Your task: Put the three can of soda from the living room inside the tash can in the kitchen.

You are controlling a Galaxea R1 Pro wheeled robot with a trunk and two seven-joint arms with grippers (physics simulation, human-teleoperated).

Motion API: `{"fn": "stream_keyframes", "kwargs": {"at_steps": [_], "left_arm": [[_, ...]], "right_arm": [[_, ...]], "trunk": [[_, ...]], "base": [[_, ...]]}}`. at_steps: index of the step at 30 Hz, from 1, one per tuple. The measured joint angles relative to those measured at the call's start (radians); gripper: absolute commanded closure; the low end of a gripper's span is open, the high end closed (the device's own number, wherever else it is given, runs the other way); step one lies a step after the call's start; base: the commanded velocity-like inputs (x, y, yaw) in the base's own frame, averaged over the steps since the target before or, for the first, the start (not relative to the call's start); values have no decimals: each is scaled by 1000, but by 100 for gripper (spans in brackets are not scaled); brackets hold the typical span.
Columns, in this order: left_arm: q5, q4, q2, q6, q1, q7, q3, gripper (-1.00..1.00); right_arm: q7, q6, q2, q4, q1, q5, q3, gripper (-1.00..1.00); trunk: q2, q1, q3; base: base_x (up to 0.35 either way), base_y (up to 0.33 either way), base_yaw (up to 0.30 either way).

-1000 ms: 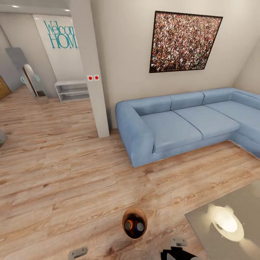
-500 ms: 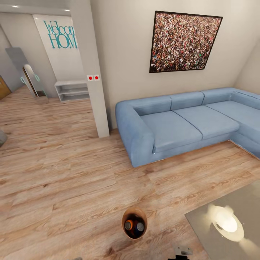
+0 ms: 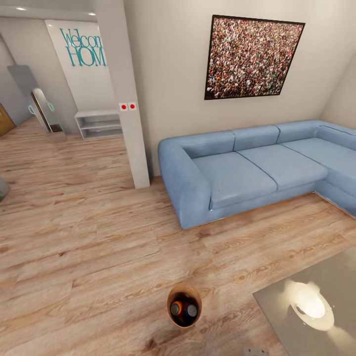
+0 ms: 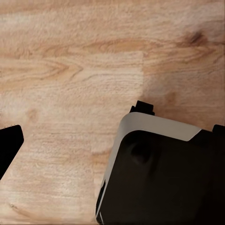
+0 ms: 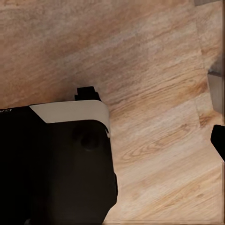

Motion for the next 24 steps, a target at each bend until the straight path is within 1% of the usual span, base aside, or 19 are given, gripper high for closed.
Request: {"fn": "stream_keyframes", "kwargs": {"at_steps": [7,12,16,21,24], "left_arm": [[4,1,0,1,9,0,0,-100],[7,1,0,1,14,0,0,-100],[7,1,1,1,19,0,0,-100],[8,1,2,2,34,0,1,-100],[9,1,7,2,56,0,2,-100]], "right_arm": [[0,0,-10,3,10,0,1,-100],[0,0,-11,6,14,0,0,-100],[0,0,-11,4,29,0,0,-100],[0,0,-11,6,44,1,0,-100],[0,0,-11,8,61,0,0,-100]], "trunk": [[0,0,0],[0,0,0],[0,0,0],[0,0,0],[0,0,0]], "base": [[0,0,0],[0,0,0],[0,0,0],[0,0,0],[0,0,0]]}}
